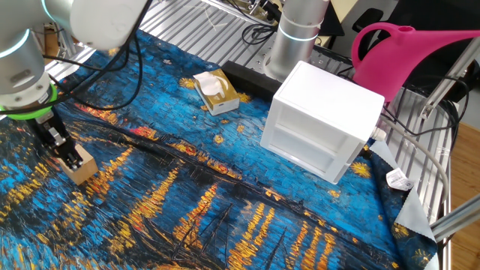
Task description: Pick up the small block on the left and move it to the right
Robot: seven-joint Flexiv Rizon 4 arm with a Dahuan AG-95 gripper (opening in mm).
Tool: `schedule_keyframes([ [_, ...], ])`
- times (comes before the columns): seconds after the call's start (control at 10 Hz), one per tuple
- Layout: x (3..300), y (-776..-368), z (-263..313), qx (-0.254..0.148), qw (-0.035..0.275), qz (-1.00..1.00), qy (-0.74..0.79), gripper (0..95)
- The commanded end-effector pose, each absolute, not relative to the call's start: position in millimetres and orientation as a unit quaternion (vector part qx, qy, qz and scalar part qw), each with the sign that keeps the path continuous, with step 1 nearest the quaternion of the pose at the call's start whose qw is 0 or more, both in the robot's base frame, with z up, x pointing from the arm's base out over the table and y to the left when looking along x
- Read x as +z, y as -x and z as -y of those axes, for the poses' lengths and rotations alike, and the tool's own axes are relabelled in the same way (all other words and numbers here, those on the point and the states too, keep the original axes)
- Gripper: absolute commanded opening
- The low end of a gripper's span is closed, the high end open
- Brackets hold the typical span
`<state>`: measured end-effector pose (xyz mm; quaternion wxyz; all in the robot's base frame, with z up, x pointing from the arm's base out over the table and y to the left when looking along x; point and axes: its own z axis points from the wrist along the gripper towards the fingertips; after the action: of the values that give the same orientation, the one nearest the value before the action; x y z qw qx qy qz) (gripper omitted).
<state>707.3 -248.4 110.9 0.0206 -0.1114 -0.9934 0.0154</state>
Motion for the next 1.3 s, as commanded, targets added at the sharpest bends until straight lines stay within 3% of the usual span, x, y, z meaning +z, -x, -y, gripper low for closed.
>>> schedule_keyframes([
  [0.1,106.4,-706.3,251.5,0.01,0.02,0.994,0.108,95.0],
  [1.3,71.2,-691.1,255.4,-0.005,-0.009,0.995,0.098,95.0],
])
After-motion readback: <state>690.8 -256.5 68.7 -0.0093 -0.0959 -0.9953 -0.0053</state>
